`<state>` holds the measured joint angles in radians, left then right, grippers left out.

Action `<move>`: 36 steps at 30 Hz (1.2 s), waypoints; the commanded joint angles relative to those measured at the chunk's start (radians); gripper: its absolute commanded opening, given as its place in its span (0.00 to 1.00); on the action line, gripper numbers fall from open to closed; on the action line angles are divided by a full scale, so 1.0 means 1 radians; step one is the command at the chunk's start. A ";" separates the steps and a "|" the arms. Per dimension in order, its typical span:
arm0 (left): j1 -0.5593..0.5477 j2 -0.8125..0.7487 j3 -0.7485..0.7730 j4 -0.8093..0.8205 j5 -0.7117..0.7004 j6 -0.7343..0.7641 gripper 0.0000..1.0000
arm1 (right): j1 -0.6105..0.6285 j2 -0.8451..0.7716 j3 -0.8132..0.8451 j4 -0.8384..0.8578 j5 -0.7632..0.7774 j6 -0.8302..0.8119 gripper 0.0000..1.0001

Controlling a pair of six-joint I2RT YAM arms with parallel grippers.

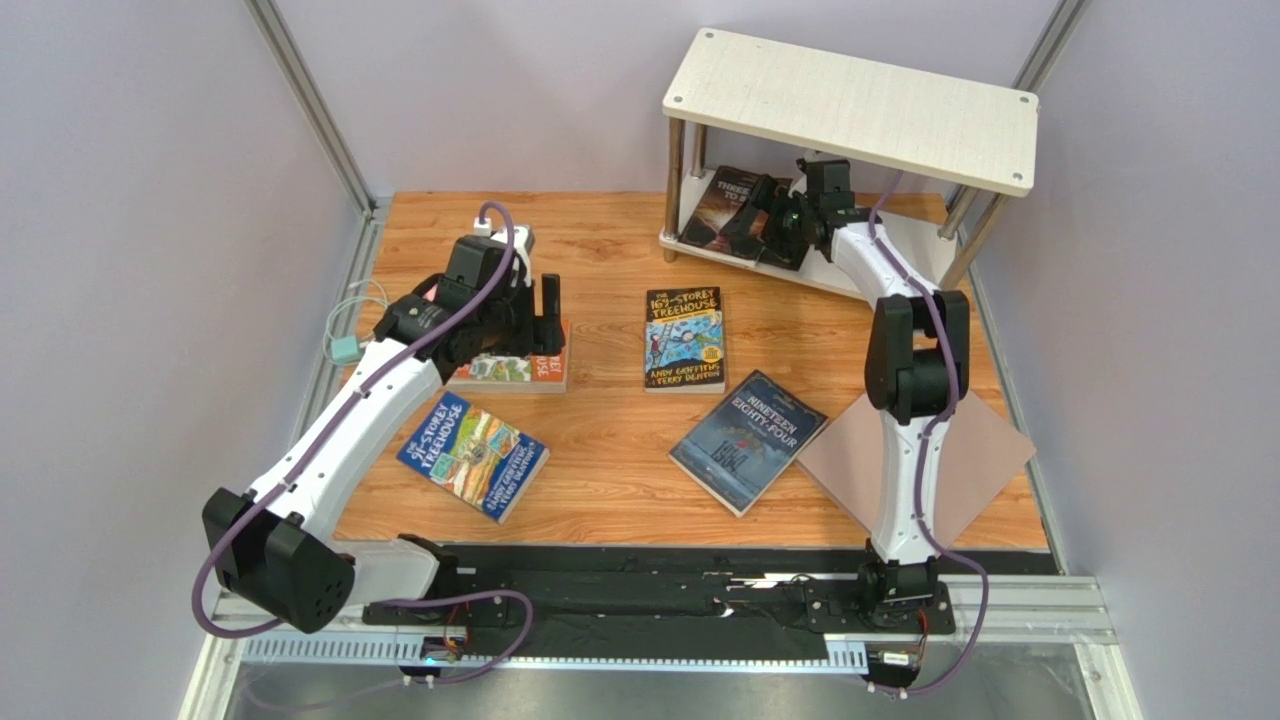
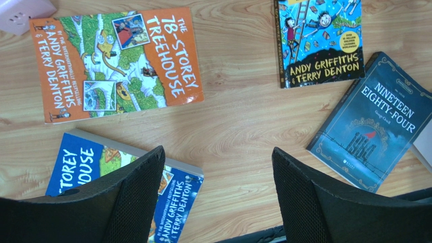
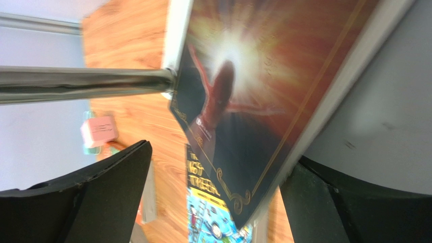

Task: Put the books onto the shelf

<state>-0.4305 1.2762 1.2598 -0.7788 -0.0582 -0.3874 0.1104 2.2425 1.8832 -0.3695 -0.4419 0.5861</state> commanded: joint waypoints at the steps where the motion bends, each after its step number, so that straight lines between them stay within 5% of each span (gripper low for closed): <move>1: -0.010 -0.023 -0.028 0.032 0.028 -0.010 0.82 | 0.000 -0.102 0.034 -0.299 0.172 -0.127 1.00; 6: -0.089 0.018 -0.051 0.042 -0.046 -0.013 0.82 | 0.006 -0.199 -0.048 -0.396 0.302 -0.155 1.00; 10: -0.137 0.142 -0.059 0.099 -0.052 -0.037 0.76 | 0.028 -0.378 -0.313 -0.265 0.269 -0.152 1.00; 13: -0.145 0.254 -0.028 0.157 -0.008 -0.061 0.34 | 0.044 -0.458 -0.436 -0.144 0.184 -0.131 1.00; 14: -0.149 0.288 -0.011 0.162 -0.012 -0.068 0.03 | 0.048 -0.466 -0.497 -0.119 0.164 -0.120 1.00; 15: -0.154 0.357 0.010 0.159 -0.028 -0.083 0.00 | 0.052 -0.472 -0.534 -0.082 0.101 -0.105 1.00; 21: -0.166 0.625 0.196 0.133 0.003 -0.110 0.00 | 0.072 -0.387 -0.647 0.122 -0.049 -0.045 1.00; 36: -0.172 0.914 0.471 0.059 0.026 -0.137 0.00 | 0.192 -0.242 -0.628 0.288 -0.113 0.027 0.90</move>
<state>-0.5919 2.1586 1.6928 -0.6785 -0.0418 -0.5041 0.2668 1.9858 1.2499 -0.1703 -0.5190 0.5838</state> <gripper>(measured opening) 0.000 0.912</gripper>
